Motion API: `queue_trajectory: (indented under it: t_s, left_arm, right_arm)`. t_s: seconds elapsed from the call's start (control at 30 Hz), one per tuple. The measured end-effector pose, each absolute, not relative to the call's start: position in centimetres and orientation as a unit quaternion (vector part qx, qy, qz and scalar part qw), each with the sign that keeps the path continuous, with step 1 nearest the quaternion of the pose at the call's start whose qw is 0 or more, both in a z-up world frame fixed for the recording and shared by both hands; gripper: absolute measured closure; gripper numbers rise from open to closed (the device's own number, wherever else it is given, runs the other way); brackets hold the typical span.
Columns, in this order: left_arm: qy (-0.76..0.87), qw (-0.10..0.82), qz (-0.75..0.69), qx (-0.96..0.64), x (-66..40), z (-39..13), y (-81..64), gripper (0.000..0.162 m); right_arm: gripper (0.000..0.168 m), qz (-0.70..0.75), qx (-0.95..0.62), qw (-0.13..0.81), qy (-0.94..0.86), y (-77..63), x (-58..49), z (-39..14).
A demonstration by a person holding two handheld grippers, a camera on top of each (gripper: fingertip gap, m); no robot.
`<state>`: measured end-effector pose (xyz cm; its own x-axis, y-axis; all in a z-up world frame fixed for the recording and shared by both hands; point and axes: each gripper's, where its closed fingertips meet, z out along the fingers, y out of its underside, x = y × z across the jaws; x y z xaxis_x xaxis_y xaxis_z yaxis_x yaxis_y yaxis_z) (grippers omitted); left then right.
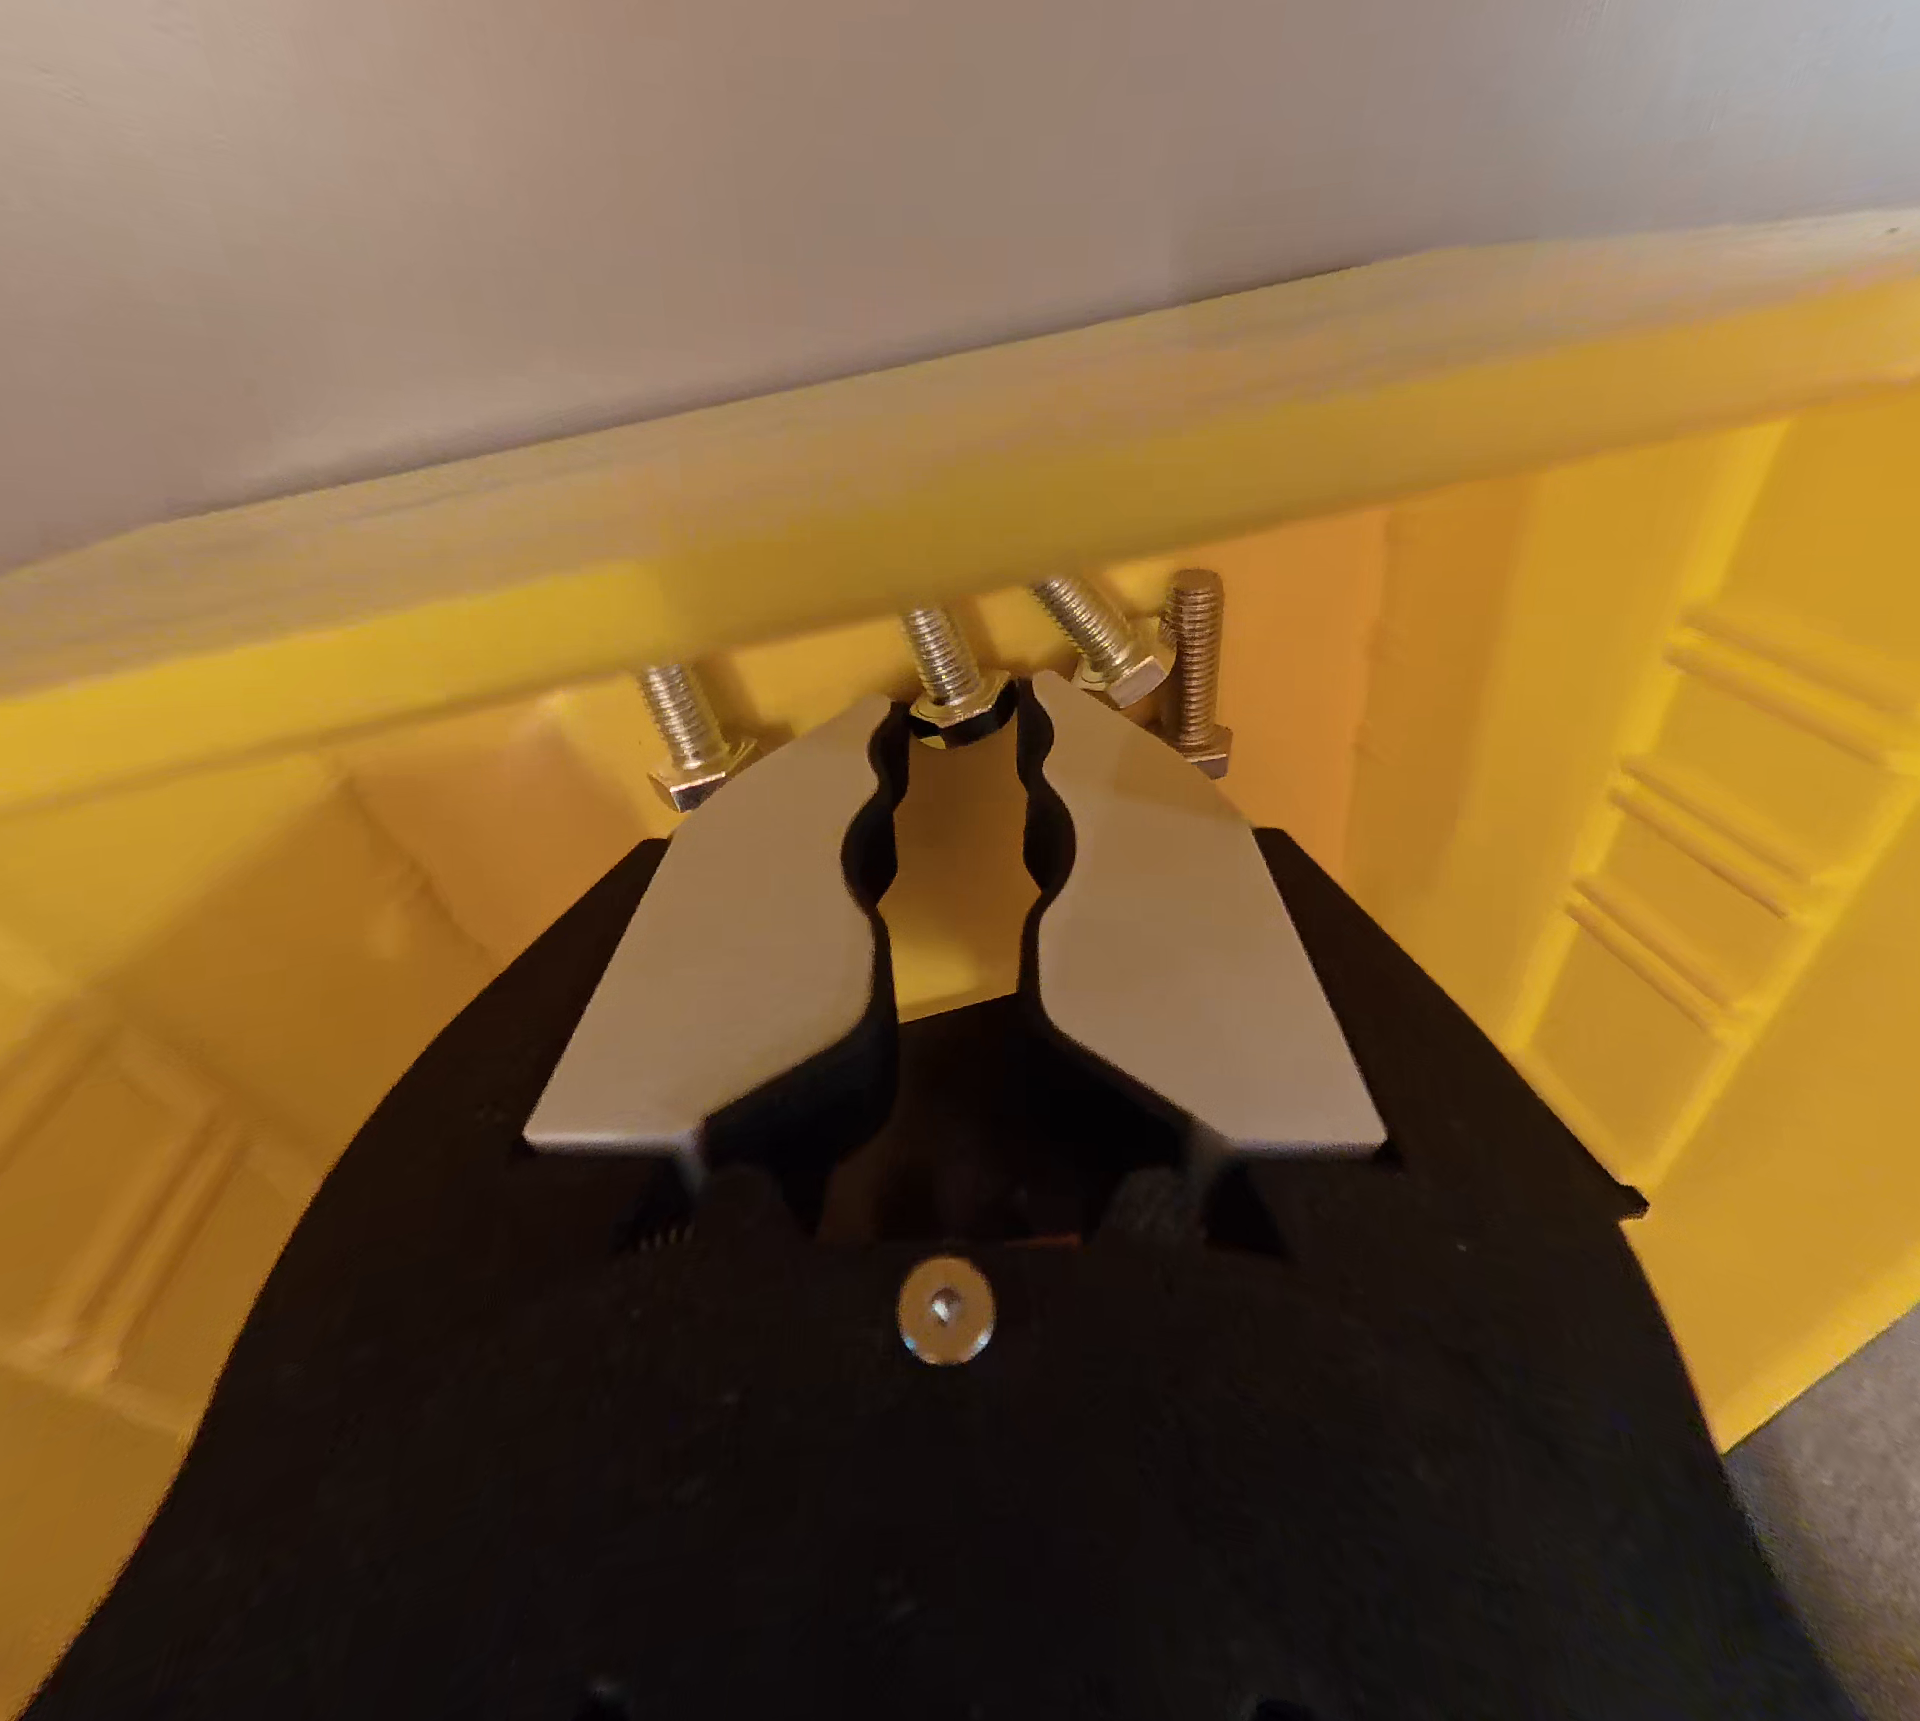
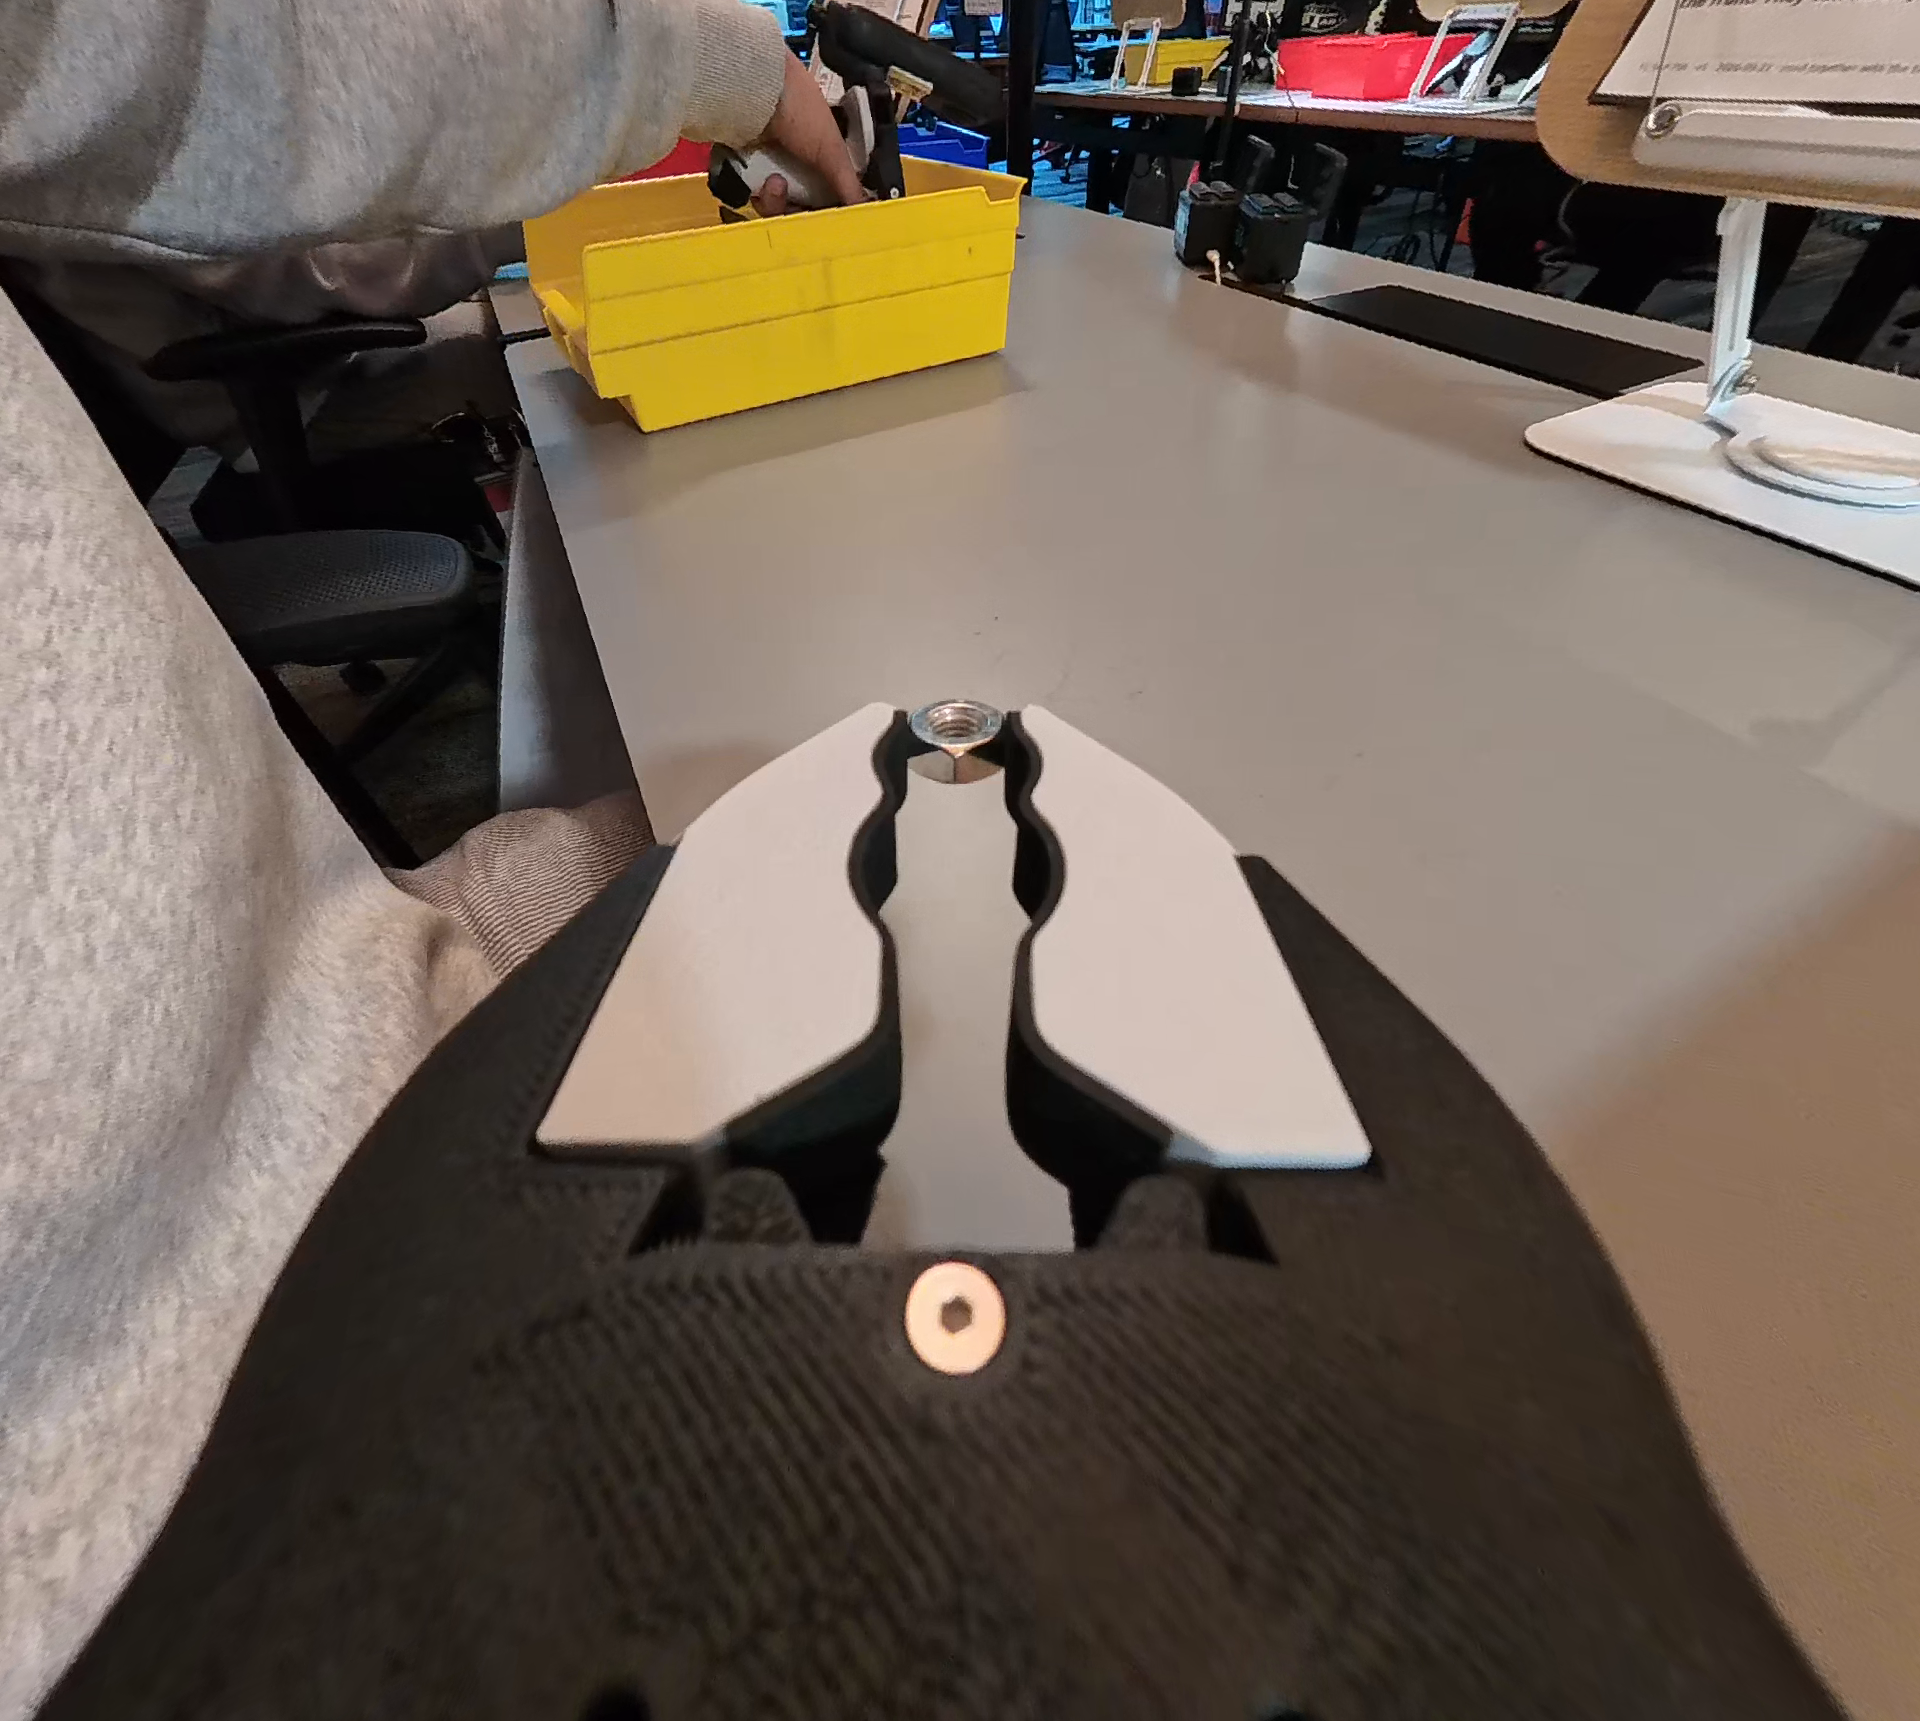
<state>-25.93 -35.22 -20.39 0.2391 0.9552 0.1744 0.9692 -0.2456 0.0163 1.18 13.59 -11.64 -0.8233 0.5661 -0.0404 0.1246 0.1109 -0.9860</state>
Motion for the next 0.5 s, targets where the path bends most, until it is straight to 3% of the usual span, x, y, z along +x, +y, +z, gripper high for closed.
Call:
queue_trajectory:
  t_s: [0.27,0.5]
  left_arm:
    - [-0.621,0.041,-0.025,-0.782,-26.2,-20.3,-36.2,0.141]
    - [-0.627,0.113,0.028,-0.77,-25.6,-16.7,-36.1,0.141]
  right_arm:
    - [0.151,0.626,-0.234,0.173,-0.723,13.4,1.4,-11.5]
    - [0.151,0.636,-0.219,0.173,-0.719,13.6,2.0,-10.8]
